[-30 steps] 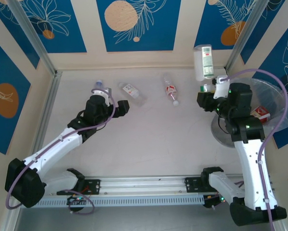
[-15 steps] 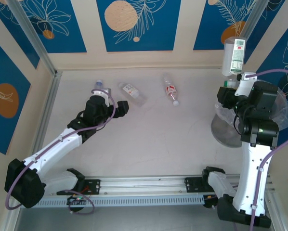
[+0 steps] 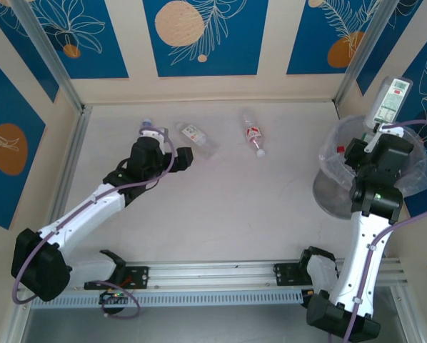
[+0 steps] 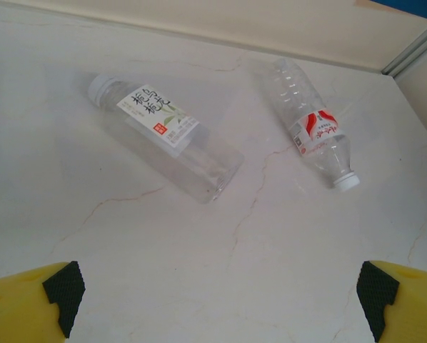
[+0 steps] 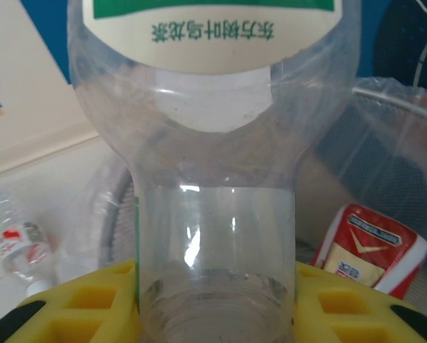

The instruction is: Put the plastic bottles in the bin

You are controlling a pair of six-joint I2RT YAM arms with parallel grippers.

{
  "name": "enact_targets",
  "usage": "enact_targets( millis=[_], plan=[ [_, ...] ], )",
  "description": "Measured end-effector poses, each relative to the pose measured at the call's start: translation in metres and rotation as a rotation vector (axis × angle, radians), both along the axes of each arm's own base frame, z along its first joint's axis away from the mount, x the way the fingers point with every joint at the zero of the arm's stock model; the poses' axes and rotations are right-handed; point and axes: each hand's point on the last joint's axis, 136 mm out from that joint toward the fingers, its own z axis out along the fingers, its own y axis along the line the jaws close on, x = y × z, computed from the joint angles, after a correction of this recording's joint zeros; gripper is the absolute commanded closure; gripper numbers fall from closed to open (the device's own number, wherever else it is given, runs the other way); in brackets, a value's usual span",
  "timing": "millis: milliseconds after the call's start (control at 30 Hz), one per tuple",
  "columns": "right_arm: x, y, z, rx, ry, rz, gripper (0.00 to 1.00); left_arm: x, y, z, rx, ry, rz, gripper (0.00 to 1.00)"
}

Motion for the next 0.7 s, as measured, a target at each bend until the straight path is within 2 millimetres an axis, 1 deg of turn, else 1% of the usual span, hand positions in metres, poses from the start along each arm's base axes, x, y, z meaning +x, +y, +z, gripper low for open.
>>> enact_targets(
  millis=[100, 167, 300, 367, 400, 467, 500, 600, 700],
  plan=[
    [-0.003, -0.008, -0.009, -0.015, 0.004, -0.050, 1.00, 0.003, -0.004, 0.003, 0.001, 0.001, -0.012, 0.01],
    [-0.003, -0.013, -0.012, -0.024, 0.002, -0.072, 1.00, 0.004, -0.006, 0.002, -0.001, 0.005, -0.020, 0.01],
    [0.000, -0.018, -0.015, -0.021, -0.009, -0.095, 0.99, 0.004, -0.007, -0.005, 0.000, 0.029, -0.021, 0.01],
    [0.002, -0.019, -0.015, -0.015, -0.018, -0.101, 0.92, 0.003, -0.007, -0.006, -0.004, 0.037, -0.018, 0.01],
    [0.003, -0.020, -0.015, -0.011, -0.021, -0.105, 0.83, 0.003, -0.008, -0.006, -0.006, 0.038, -0.017, 0.01],
    [0.003, -0.020, -0.019, -0.001, -0.019, -0.109, 0.62, 0.004, -0.007, -0.006, -0.010, 0.041, -0.013, 0.01],
    [0.003, -0.020, -0.020, 0.005, -0.018, -0.111, 0.55, 0.004, -0.007, -0.007, -0.010, 0.042, -0.012, 0.01],
    [0.003, -0.019, -0.024, 0.027, -0.014, -0.116, 0.42, 0.004, -0.008, -0.007, -0.010, 0.044, -0.012, 0.01],
    [0.003, -0.017, -0.025, 0.046, -0.018, -0.113, 0.37, 0.004, -0.008, -0.008, -0.009, 0.047, -0.011, 0.01]
  ],
)
